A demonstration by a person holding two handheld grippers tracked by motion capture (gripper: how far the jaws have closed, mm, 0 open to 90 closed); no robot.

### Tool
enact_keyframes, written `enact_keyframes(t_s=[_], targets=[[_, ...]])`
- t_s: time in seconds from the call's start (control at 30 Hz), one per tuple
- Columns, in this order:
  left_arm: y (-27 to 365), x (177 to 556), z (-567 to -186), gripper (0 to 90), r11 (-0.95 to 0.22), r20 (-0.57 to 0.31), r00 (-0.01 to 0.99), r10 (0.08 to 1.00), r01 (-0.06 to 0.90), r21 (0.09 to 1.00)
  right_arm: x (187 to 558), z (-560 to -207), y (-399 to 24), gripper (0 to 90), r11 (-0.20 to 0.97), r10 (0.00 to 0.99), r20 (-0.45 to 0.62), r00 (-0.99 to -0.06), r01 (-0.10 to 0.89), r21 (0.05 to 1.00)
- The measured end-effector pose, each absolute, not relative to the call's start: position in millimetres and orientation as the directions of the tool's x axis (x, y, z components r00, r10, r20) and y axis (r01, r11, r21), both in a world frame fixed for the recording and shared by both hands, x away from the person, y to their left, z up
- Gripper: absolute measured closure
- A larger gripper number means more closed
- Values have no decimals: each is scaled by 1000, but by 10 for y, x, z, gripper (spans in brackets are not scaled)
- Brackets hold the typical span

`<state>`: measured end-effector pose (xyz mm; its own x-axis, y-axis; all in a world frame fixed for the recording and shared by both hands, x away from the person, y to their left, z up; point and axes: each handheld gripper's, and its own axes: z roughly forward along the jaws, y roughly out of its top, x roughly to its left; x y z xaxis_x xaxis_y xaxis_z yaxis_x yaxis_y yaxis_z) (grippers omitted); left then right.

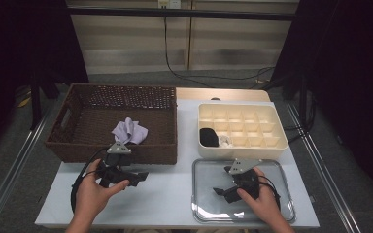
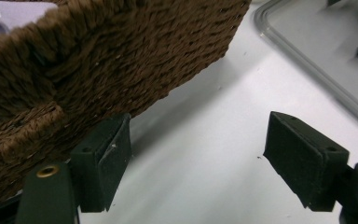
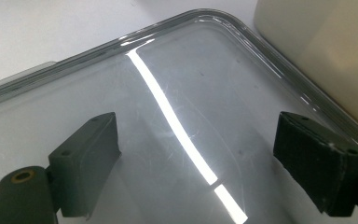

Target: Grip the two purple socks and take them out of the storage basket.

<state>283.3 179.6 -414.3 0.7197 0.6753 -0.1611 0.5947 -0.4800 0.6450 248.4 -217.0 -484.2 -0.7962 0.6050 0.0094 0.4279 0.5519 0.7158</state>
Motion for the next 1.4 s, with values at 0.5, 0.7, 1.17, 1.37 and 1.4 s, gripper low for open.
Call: enact_keyframes(t_s=[0.5, 0.7, 1.17, 1.37, 1.4], targets=[[1811, 2906, -3899, 228, -497, -150, 719, 679, 600, 627, 2483, -4843, -2171, 135, 551, 606, 10, -795, 429, 716], [1829, 2918, -3756, 232, -511, -151, 723, 674, 604, 612, 2483, -4843, -2170, 135, 551, 606, 11, -795, 430, 716], [1772, 3083, -3451, 237, -512, -134, 724, 676, 593, 621, 2481, -4843, -2170, 135, 550, 607, 12, -794, 431, 715], [1741, 3209, -3381, 237, -510, -120, 716, 688, 594, 622, 2481, -4843, -2170, 135, 550, 607, 12, -794, 431, 716], [1743, 3258, -3381, 236, -504, -122, 711, 692, 597, 624, 2481, -4843, -2170, 135, 550, 607, 12, -794, 431, 716]])
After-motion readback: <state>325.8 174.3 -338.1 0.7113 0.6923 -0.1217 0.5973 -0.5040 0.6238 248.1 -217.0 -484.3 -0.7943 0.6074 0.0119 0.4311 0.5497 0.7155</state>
